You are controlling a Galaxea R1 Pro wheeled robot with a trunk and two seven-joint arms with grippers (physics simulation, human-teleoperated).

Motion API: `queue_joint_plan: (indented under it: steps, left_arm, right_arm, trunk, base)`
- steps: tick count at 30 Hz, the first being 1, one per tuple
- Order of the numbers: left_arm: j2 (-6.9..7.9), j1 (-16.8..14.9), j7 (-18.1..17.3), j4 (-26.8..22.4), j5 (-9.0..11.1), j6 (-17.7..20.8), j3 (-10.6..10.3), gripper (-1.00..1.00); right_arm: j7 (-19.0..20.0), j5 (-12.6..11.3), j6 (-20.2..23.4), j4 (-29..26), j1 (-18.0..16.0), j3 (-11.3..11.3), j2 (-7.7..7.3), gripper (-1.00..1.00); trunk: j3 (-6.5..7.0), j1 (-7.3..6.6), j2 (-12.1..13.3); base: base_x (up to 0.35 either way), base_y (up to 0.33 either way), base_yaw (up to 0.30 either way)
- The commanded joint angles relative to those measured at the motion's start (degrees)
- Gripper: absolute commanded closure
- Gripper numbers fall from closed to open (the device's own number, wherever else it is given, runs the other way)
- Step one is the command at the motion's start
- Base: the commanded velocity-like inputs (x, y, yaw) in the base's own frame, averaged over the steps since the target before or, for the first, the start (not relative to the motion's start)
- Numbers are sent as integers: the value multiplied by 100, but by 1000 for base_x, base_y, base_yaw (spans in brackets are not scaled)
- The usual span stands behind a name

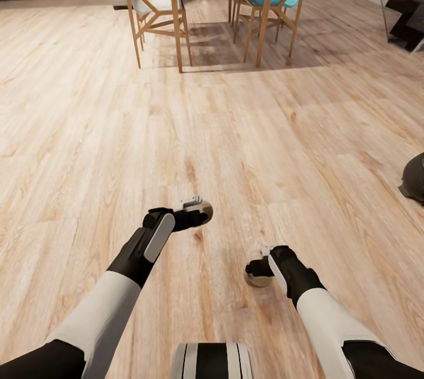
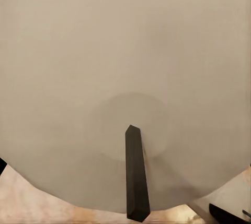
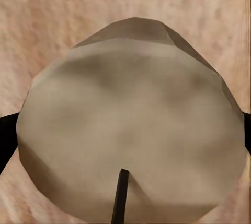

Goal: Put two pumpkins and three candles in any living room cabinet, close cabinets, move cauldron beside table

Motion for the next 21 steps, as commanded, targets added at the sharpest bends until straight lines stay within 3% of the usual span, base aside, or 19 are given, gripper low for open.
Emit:
queue_joint_plan:
  steps: [1,8,18,21]
  left_arm:
    - [4,-3,53,42,65,11,-6,100]
    - [28,-3,63,358,41,9,11,100]
    - [39,-3,81,385,-23,11,19,100]
    - [103,-3,68,387,-95,11,26,100]
  right_arm:
    - [43,58,29,-11,0,-18,3,100]
    - [41,58,44,-103,0,-18,3,100]
    - [33,58,52,-266,0,-18,3,100]
    - [34,58,53,-280,0,-18,3,100]
  trunk:
    - [19,-3,0]
    - [174,-21,9]
    - [396,-47,23]
    - [462,-55,27]
  base:
    - [0,0,0]
    - [0,0,0]
    - [0,0,0]
    - [0,0,0]
